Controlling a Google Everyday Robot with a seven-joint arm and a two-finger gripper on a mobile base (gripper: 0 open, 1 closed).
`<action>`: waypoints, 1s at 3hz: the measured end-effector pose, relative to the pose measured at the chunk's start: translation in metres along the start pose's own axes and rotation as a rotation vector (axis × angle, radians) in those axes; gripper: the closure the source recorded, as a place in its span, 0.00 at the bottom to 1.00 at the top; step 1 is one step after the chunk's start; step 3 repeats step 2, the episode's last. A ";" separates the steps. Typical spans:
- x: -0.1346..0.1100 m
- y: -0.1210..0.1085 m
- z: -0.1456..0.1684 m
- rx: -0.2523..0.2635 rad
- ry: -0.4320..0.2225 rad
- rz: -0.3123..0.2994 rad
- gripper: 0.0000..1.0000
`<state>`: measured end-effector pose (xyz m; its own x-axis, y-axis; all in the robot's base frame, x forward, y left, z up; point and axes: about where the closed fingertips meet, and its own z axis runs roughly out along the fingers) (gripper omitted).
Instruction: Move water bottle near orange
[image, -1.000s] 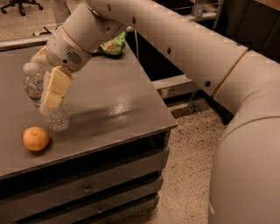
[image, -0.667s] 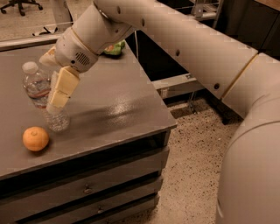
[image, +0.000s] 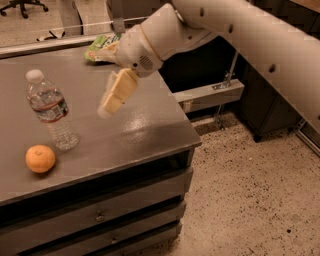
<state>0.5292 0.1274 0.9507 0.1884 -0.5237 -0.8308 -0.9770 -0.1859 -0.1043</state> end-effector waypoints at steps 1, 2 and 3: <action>0.000 0.013 -0.034 0.126 -0.111 -0.012 0.00; 0.012 0.007 -0.066 0.262 -0.176 0.005 0.00; 0.012 0.007 -0.066 0.262 -0.176 0.005 0.00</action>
Offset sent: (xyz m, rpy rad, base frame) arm -0.0098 -0.0308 0.0175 0.1335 -0.0554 -0.0870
